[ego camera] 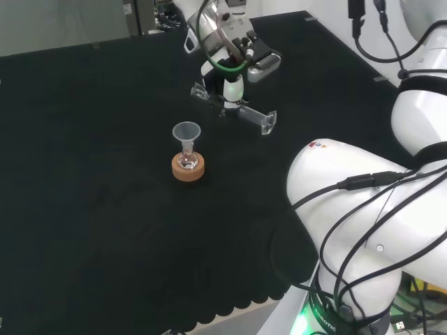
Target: Pour the water from the graduated cylinder into the round-bottom flask.
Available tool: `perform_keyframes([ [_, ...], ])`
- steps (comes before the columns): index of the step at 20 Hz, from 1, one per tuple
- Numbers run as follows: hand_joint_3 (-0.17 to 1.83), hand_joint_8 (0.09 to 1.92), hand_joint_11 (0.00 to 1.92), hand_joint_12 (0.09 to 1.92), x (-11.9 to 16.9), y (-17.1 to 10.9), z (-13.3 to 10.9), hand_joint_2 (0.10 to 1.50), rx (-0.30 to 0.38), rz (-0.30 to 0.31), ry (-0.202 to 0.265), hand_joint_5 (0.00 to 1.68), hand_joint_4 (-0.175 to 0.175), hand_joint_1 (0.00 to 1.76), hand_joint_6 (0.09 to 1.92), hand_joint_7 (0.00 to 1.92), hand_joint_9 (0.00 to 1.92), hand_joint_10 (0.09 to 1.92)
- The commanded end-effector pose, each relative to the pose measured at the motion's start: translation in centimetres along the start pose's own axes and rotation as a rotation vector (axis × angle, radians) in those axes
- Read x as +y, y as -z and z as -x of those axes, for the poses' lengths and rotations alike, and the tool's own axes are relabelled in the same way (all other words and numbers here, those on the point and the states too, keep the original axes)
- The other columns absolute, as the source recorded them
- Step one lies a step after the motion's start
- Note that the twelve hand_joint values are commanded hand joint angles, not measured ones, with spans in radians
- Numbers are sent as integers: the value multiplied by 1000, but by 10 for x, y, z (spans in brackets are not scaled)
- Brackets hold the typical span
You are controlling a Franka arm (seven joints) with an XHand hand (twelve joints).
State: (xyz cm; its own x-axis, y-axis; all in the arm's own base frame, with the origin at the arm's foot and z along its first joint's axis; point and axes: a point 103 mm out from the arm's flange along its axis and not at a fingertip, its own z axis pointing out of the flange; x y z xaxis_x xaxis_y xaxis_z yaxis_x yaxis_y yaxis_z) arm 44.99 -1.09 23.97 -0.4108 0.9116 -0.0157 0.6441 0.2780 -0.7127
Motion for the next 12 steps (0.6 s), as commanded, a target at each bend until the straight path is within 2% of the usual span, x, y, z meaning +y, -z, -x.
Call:
perform_keyframes([
  [1, 1, 564, 1275, 702, 1, -5, 3, 1005, 47, 103, 44, 1214, -175, 1300, 606, 1266, 1607, 87],
  [12, 1, 571, 1279, 702, 0, -7, 6, 1006, 76, 216, 68, 1211, -175, 1299, 613, 1262, 1608, 87],
])
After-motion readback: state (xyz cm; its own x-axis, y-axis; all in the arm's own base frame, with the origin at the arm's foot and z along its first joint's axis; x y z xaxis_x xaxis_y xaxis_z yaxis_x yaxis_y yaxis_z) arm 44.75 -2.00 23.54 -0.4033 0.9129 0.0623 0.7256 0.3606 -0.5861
